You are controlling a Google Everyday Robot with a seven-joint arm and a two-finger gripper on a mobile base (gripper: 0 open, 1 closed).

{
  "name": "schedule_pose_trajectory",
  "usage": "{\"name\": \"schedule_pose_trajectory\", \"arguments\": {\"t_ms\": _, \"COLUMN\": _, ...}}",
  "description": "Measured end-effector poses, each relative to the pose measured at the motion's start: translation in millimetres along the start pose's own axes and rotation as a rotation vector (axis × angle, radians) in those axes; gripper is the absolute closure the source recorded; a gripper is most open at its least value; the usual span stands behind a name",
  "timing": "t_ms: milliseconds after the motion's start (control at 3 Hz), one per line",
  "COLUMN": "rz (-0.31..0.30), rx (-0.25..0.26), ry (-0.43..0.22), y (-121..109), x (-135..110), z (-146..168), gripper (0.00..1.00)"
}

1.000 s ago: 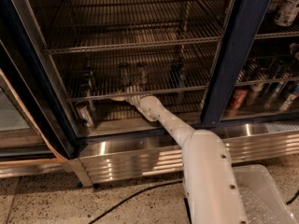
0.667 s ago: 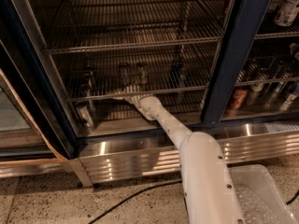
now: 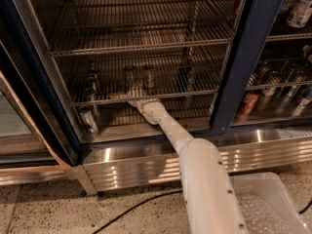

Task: Pick 7up can from bottom shelf of fridge

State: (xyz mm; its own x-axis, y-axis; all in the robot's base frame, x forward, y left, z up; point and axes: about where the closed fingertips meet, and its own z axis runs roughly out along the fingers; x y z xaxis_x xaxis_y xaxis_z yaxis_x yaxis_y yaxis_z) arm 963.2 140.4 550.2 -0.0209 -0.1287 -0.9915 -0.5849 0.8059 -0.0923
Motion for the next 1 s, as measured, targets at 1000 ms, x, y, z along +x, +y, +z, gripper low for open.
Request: {"name": "schedule_pose_trajectory", "arguments": {"t_ms": 1000, "rz": -0.007, "rx": 0.091, "ry": -0.024, "y": -26.1, "x": -5.5, "z": 32.7, "gripper": 0.00}}
